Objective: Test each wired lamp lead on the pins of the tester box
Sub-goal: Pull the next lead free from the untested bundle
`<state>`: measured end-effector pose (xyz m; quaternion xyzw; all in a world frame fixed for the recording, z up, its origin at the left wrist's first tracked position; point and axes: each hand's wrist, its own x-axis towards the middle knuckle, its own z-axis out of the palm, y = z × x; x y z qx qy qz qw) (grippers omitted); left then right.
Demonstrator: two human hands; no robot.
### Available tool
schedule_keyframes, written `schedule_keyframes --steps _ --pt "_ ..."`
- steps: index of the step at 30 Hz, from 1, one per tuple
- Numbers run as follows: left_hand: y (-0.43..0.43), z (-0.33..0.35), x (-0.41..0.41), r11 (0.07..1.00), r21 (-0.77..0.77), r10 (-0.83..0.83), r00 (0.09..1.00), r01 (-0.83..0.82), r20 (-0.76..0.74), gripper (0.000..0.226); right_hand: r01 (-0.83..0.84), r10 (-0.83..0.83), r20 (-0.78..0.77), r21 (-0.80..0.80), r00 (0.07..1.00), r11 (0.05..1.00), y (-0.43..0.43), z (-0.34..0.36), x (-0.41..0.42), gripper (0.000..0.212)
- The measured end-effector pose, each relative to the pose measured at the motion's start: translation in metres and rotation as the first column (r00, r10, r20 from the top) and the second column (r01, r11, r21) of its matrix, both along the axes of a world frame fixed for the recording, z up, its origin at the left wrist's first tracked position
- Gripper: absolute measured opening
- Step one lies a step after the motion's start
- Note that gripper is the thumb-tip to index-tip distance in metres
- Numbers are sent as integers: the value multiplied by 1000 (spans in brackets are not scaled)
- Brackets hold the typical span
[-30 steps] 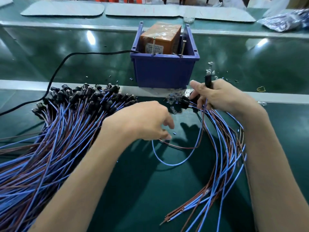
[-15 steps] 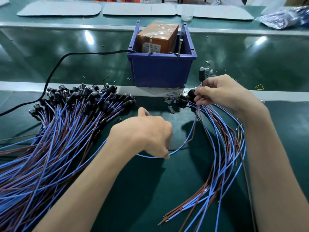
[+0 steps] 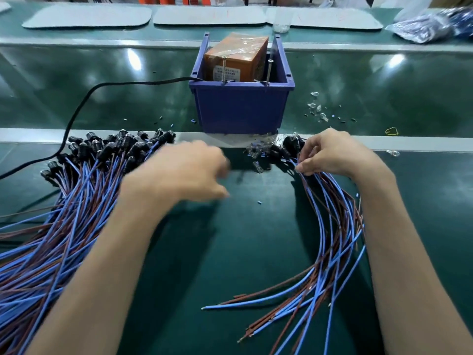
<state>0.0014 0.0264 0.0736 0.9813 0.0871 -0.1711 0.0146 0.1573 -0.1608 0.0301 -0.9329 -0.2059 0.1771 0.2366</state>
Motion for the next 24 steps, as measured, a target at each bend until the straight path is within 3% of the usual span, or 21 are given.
schedule_keyframes --steps 2,5,11,14,17,20,22,24 --pt "28 -3 -3 948 204 244 970 -243 21 46 -8 8 29 -29 1000 1000 0 0 0 16" --pt "44 -15 -2 907 190 393 917 -376 -64 52 -15 17 29 -46 999 999 1 0 0 18" --pt "40 -23 5 919 152 366 930 -363 8 41 -60 66 36 -138 997 989 3 -2 1 20" --pt "33 -18 4 949 51 301 944 -310 134 15 -75 85 53 -167 995 983 3 -3 0 21" --pt "23 -7 4 964 -183 243 915 -192 322 17 -127 125 86 18 988 992 6 4 -2 22" --pt "4 2 4 865 -494 234 801 86 551 12 -229 279 -109 335 954 914 17 18 -18 27" --pt "-14 6 4 777 -586 278 708 231 649 6 -311 458 -229 477 859 822 23 24 -33 25" --pt "-31 6 6 754 -599 316 649 271 692 7 -348 560 -243 573 792 742 30 25 -43 20"
